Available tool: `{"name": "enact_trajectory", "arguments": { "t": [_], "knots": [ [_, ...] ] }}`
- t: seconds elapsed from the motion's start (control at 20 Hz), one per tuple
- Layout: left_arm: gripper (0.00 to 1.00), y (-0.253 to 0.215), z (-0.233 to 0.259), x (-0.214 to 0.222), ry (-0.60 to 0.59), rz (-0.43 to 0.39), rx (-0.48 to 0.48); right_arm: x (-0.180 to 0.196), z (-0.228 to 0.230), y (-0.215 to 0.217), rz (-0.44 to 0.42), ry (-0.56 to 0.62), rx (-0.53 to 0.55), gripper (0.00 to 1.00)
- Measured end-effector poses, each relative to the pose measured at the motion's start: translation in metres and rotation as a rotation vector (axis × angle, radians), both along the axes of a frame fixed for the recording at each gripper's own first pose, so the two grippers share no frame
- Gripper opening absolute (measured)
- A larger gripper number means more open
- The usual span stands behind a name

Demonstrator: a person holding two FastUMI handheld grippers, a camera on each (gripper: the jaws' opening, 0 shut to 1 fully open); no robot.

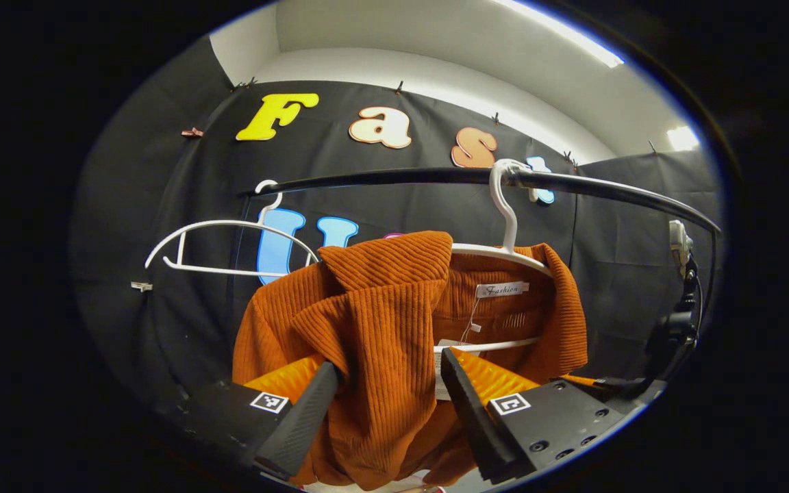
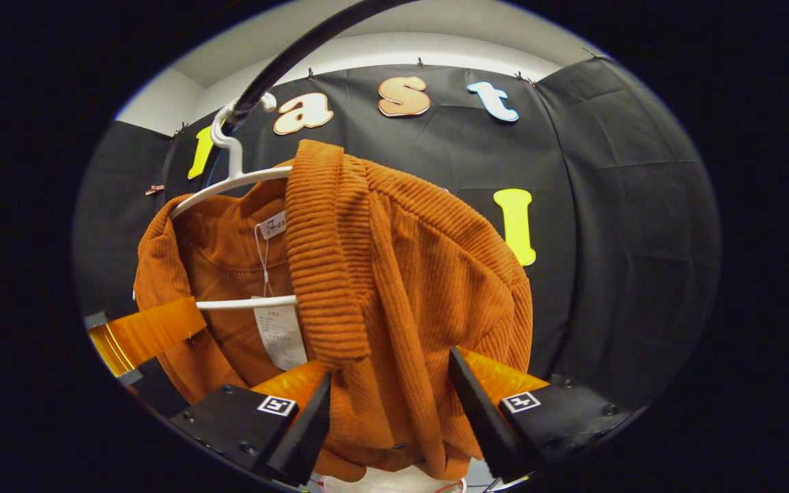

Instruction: Grasp the clothes on the hanger with both hands and then place them into the laundry hamper below.

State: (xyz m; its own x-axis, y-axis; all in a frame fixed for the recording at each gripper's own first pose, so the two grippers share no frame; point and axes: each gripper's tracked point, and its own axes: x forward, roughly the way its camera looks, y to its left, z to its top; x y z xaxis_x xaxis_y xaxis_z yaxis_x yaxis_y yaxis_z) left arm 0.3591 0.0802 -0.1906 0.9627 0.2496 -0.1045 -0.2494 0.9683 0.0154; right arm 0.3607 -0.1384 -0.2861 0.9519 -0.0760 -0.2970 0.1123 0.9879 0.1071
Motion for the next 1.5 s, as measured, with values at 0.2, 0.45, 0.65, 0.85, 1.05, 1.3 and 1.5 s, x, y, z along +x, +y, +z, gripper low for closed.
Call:
{"name": "enact_trajectory", "arguments": {
  "t": [0.2, 0.45, 0.65, 0.85, 1.05, 1.3, 1.5],
  "knots": [
    [0.69, 0.020, -0.002, 0.003, 0.007, 0.038, -0.014, 0.015, 0.000, -0.007, 0.052, -0.002, -0.058, 0.45],
    [0.08, 0.037, 0.004, 0.001, -0.001, 0.092, -0.033, 0.028, -0.005, -0.021, 0.161, -0.029, 0.051, 0.14],
    [0.08, 0.046, 0.011, -0.007, 0.024, 0.143, 0.022, 0.035, 0.024, -0.063, 0.138, -0.102, 0.049, 0.14],
    [0.08, 0.054, 0.033, -0.026, 0.008, 0.189, 0.057, 0.037, 0.060, -0.083, 0.116, -0.188, 0.137, 0.10],
    [0.07, 0.076, 0.062, -0.038, -0.039, 0.249, 0.056, 0.052, 0.077, -0.095, 0.124, -0.239, 0.180, 0.14],
    [0.07, 0.083, 0.087, -0.030, -0.074, 0.262, 0.091, 0.070, 0.111, -0.113, 0.122, -0.308, 0.213, 0.14],
    [0.08, 0.081, 0.117, -0.013, -0.121, 0.216, 0.204, 0.093, 0.132, -0.115, 0.144, -0.341, 0.168, 0.14]
  ]
}}
